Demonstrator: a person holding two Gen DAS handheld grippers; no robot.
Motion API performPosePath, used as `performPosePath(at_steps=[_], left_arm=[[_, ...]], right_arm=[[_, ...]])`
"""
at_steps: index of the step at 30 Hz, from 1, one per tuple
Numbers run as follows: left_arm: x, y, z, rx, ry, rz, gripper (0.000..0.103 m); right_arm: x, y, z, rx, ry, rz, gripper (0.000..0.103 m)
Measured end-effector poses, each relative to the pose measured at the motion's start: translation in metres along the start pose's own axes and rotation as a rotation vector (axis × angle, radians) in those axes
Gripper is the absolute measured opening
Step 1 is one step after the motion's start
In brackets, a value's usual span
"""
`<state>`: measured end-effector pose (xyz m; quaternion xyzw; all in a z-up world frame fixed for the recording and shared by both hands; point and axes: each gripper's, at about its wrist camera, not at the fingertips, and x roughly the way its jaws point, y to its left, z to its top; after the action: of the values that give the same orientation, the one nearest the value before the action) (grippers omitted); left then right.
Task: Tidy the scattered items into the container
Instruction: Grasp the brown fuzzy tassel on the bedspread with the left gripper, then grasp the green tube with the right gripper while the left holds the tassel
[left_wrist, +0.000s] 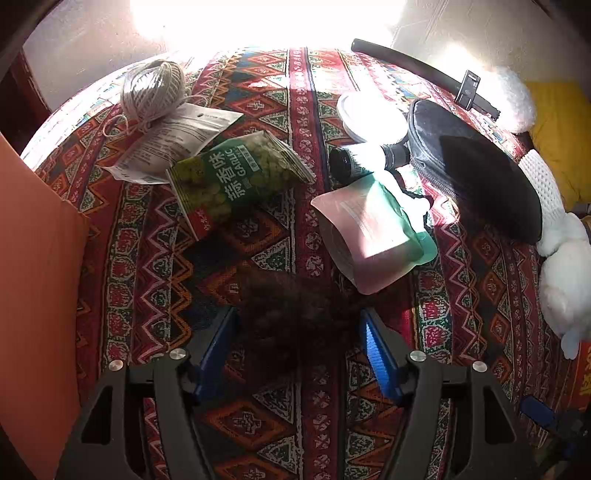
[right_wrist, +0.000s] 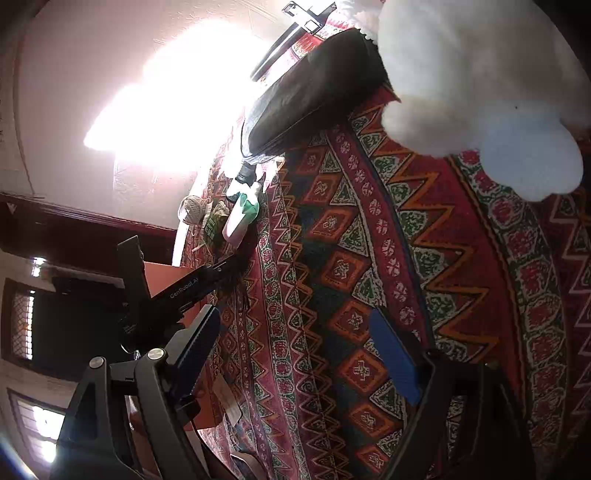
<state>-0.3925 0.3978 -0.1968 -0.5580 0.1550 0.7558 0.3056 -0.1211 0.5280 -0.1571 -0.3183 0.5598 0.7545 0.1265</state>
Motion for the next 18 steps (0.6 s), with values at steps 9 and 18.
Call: performPosePath(at_steps=[9, 18], left_arm=[[-0.016, -0.016, -0.019, 0.082, -0.063, 0.092, 0.014], [-0.098, 0.029, -0.101, -0.086, -0.11, -0.119, 0.014]], right_arm=[[0.004, 0.019, -0.011, -0.094, 0.023, -0.028, 0.083], [0.013, 0.029, -0.025, -0.091, 0.067, 0.088, 0.082]])
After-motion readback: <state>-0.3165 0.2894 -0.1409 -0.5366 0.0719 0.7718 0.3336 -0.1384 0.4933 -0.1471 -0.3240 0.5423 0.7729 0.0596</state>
